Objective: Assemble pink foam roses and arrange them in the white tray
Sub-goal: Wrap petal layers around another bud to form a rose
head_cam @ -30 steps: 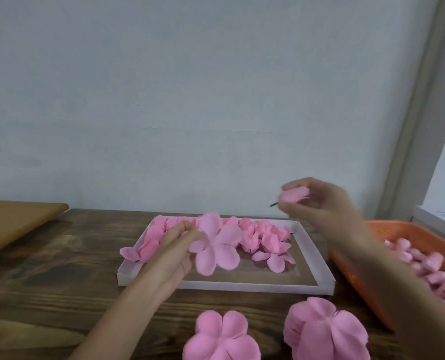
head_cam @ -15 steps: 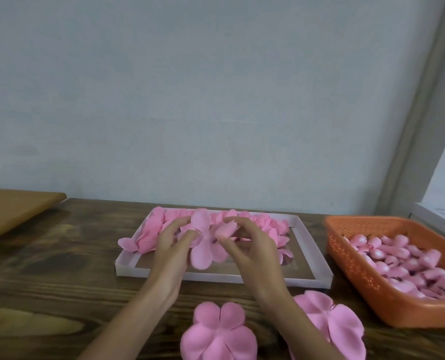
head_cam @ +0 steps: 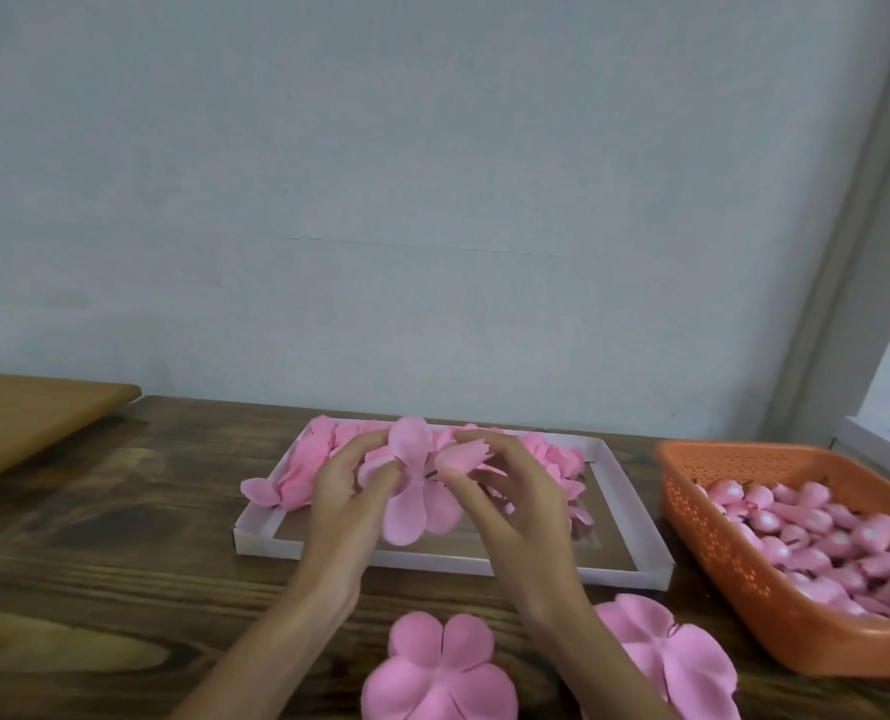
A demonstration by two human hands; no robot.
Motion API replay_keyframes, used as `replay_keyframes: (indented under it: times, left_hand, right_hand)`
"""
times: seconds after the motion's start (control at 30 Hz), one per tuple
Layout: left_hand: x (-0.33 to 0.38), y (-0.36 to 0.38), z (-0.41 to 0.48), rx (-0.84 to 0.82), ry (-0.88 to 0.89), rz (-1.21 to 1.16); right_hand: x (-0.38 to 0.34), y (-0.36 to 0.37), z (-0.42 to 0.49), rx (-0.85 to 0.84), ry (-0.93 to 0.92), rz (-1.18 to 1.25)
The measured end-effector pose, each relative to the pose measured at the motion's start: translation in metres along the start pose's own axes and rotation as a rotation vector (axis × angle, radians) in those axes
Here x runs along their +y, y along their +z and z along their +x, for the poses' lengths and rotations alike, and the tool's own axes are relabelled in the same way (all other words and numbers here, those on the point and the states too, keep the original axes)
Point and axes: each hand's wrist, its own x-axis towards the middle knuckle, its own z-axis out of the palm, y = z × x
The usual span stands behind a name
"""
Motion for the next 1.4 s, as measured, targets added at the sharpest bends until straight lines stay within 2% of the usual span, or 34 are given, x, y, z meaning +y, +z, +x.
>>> replay_keyframes:
  times: [0.47, 0.63, 0.83, 1.1, 1.4]
  left_hand:
    - [0.000, 0.003, -0.002, -0.050, 0.037, -0.022]
    - [-0.001, 0.003, -0.002, -0.100, 0.095, -0.036]
    - [-0.002, 0.004, -0.001, -0.121, 0.104, -0.074]
    - [0.002, 0.001, -0.003, -0.248, 0.048, -0.137]
    - [-0.004, 0.001, -0.002, -0.275, 0.031, -0.145]
  right_hand:
    - [0.011, -0.009, 0.003, -0.046, 0.004, -0.121]
    - [0.013, -0.011, 0.003, 0.001, -0.079, -0.364]
    - [0.012, -0.011, 0.003, 0.008, -0.124, -0.347]
    - [0.014, -0.013, 0.004, 0.031, -0.084, -0.305]
    - [0.013, -0.013, 0.004, 0.021, -0.047, -0.283]
